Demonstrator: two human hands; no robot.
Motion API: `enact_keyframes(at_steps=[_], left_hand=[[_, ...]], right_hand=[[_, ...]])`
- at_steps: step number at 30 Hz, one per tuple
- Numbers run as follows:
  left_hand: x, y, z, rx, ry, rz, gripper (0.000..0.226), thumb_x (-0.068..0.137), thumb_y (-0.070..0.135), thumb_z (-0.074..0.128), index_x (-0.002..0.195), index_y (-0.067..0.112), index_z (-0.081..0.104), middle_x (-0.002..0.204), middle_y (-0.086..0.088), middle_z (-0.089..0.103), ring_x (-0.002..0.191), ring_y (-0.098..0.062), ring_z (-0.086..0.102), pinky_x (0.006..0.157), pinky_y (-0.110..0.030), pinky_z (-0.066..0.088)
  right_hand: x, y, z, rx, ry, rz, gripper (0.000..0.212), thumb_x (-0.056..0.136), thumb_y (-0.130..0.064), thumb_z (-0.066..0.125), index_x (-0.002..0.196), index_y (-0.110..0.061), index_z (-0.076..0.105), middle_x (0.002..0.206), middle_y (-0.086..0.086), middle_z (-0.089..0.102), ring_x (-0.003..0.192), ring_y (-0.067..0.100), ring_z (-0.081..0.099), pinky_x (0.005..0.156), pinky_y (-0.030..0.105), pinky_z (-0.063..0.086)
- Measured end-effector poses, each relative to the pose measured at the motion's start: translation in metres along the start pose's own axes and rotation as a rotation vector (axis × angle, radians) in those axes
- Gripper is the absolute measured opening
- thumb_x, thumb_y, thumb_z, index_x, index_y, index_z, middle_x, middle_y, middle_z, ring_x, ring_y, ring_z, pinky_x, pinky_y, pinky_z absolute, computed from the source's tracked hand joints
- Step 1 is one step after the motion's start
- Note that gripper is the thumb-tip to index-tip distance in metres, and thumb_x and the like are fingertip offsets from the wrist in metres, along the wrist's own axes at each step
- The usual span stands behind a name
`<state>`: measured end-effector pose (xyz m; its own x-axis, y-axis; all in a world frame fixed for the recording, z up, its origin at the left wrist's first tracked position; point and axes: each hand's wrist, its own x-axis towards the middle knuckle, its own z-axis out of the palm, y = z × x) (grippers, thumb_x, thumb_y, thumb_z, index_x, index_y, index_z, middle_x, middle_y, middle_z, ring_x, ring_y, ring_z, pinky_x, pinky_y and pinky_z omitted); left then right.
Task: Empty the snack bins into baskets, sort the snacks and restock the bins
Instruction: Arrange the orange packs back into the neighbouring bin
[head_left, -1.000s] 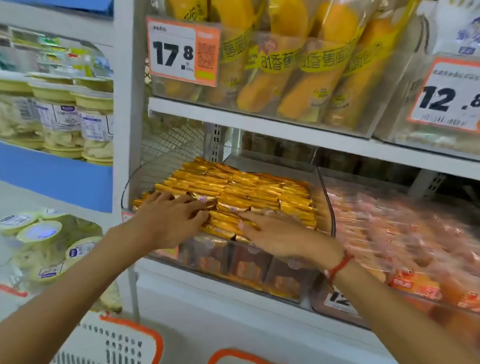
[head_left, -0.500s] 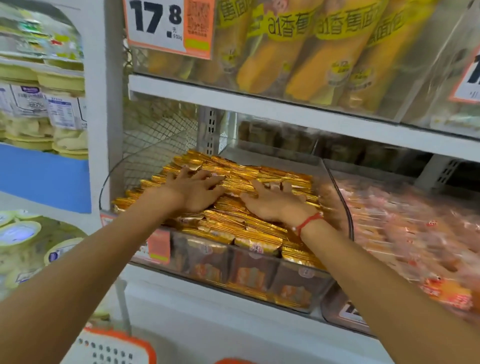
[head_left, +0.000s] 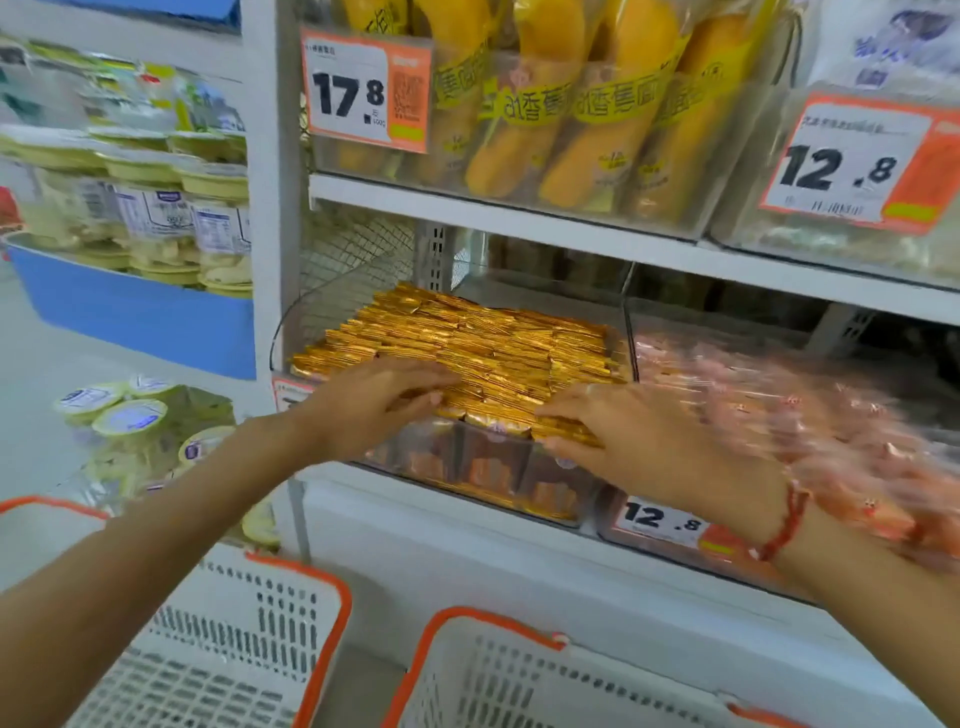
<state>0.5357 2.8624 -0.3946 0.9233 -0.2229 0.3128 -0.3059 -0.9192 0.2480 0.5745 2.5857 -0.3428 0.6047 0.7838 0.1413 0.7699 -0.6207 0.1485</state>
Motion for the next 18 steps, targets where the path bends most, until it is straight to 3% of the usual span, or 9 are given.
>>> enact_keyframes(at_steps=[3,5,8,11,14,16,18], left_hand=[[0.000,0.008,0.014,0.004,0.061,-0.115,0.053,0.094,0.047,0.027,0.135,0.028,0.056,0.133,0.003,0.058,0.123,-0.021,0.050,0.100,-0.036,0.039],[0.002,0.010,0.017,0.031,0.074,-0.171,0.052,0.094,0.046,0.026,0.132,0.031,0.058,0.126,0.003,0.061,0.116,-0.023,0.052,0.096,-0.040,0.040],[0.007,0.012,0.011,0.017,0.022,-0.205,0.039,0.103,0.036,0.033,0.131,0.027,0.059,0.124,0.003,0.061,0.112,-0.019,0.047,0.091,-0.033,0.035],[0.006,0.016,0.013,0.070,0.053,-0.225,0.035,0.105,0.029,0.036,0.132,0.027,0.057,0.126,0.003,0.059,0.113,-0.020,0.045,0.091,-0.033,0.032],[0.005,0.018,0.022,0.199,0.016,-0.262,0.039,0.105,0.034,0.028,0.136,0.030,0.051,0.134,0.003,0.052,0.122,-0.023,0.042,0.102,-0.039,0.031],[0.000,0.018,0.016,0.112,-0.002,-0.213,0.047,0.102,0.044,0.024,0.135,0.027,0.053,0.134,0.003,0.052,0.124,-0.020,0.043,0.106,-0.040,0.032],[-0.010,0.012,-0.002,0.048,0.117,-0.128,0.052,0.099,0.048,0.026,0.129,0.023,0.060,0.132,0.003,0.056,0.122,-0.019,0.046,0.104,-0.036,0.035]], right_hand=[[-0.002,0.007,0.012,0.132,0.039,0.011,0.037,0.094,-0.045,0.054,0.128,-0.033,0.060,0.130,-0.010,0.061,0.116,0.012,0.057,0.097,0.033,0.045],[0.004,0.012,0.010,0.238,0.007,0.003,0.032,0.092,-0.041,0.060,0.121,-0.031,0.066,0.120,-0.010,0.066,0.105,0.011,0.059,0.083,0.026,0.047],[0.015,0.021,-0.001,0.279,-0.075,0.008,0.024,0.092,-0.033,0.063,0.114,-0.029,0.071,0.104,-0.013,0.069,0.086,0.004,0.055,0.065,0.017,0.039],[0.016,0.017,-0.002,0.199,-0.002,0.012,0.019,0.090,-0.031,0.066,0.108,-0.030,0.074,0.090,-0.016,0.066,0.084,0.008,0.057,0.072,0.028,0.044],[0.011,0.010,0.009,0.201,0.036,0.027,0.017,0.090,-0.027,0.067,0.105,-0.029,0.074,0.102,-0.010,0.072,0.089,0.007,0.061,0.081,0.033,0.052],[0.013,0.014,0.003,0.217,-0.032,0.022,0.016,0.090,-0.026,0.067,0.104,-0.029,0.074,0.103,-0.010,0.073,0.088,0.004,0.061,0.083,0.036,0.054],[0.021,0.014,-0.011,0.273,-0.001,0.034,0.018,0.092,-0.025,0.065,0.106,-0.032,0.074,0.105,-0.012,0.072,0.091,0.006,0.063,0.084,0.036,0.054]])
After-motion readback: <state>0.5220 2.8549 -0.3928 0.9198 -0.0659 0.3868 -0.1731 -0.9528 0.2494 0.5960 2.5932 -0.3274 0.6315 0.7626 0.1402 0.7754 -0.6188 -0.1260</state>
